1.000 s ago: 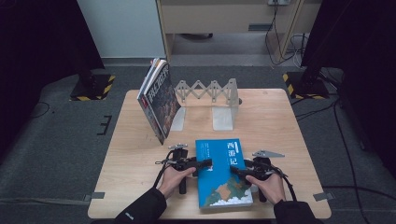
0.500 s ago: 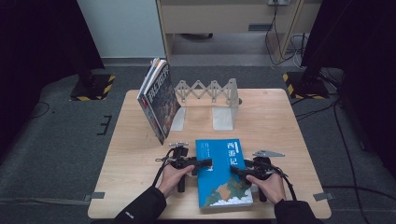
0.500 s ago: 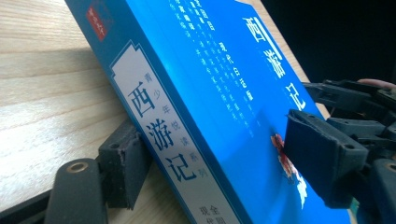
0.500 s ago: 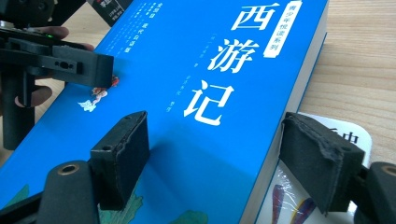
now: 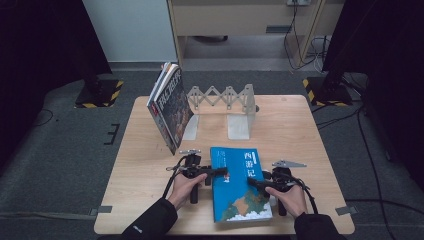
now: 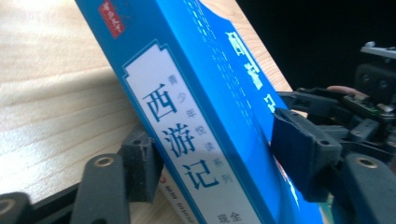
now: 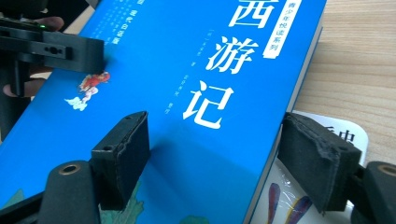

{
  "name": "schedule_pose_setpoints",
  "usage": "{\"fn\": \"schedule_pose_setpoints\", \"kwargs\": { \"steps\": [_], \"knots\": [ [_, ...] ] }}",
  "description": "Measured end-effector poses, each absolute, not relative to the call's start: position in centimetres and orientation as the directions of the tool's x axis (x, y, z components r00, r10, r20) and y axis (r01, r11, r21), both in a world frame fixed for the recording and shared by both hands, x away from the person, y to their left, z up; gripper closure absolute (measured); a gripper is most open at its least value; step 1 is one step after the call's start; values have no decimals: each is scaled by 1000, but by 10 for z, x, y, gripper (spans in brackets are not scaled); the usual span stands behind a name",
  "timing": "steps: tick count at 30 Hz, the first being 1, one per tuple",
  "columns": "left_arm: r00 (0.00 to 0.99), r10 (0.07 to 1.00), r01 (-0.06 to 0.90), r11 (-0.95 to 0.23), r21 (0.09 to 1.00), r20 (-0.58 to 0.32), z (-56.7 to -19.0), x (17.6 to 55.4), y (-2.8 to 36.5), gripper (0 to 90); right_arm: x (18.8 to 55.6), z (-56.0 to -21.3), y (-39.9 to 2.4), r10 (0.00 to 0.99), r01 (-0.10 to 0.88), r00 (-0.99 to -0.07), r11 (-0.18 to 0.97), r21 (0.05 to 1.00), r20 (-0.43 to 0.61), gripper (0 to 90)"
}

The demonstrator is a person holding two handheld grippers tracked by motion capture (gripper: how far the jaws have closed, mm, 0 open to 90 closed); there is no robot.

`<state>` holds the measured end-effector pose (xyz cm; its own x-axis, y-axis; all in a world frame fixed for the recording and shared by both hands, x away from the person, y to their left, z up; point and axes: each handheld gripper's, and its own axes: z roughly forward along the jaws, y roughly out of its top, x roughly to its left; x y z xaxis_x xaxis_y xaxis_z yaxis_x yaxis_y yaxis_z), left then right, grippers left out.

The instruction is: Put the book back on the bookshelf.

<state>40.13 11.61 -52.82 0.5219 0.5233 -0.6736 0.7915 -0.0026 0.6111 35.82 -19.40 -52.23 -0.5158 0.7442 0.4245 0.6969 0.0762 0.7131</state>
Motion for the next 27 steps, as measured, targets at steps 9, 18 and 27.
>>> {"fn": "schedule_pose_setpoints", "kwargs": {
  "steps": [9, 18, 27],
  "knots": [
    [537, 510, 784, -10, 620, -672, -526, 400, 112, 391, 360, -522, -193, 739, 704, -512, 69, 707, 438, 253],
    [559, 515, 769, -31, 638, -650, -520, 397, 108, 463, 368, -522, -195, 720, 699, -537, 87, 710, 440, 272],
    [569, 521, 765, -52, 642, -636, -510, 396, 106, 480, 370, -520, -195, 718, 704, -536, 90, 704, 444, 270]
  ]
}}
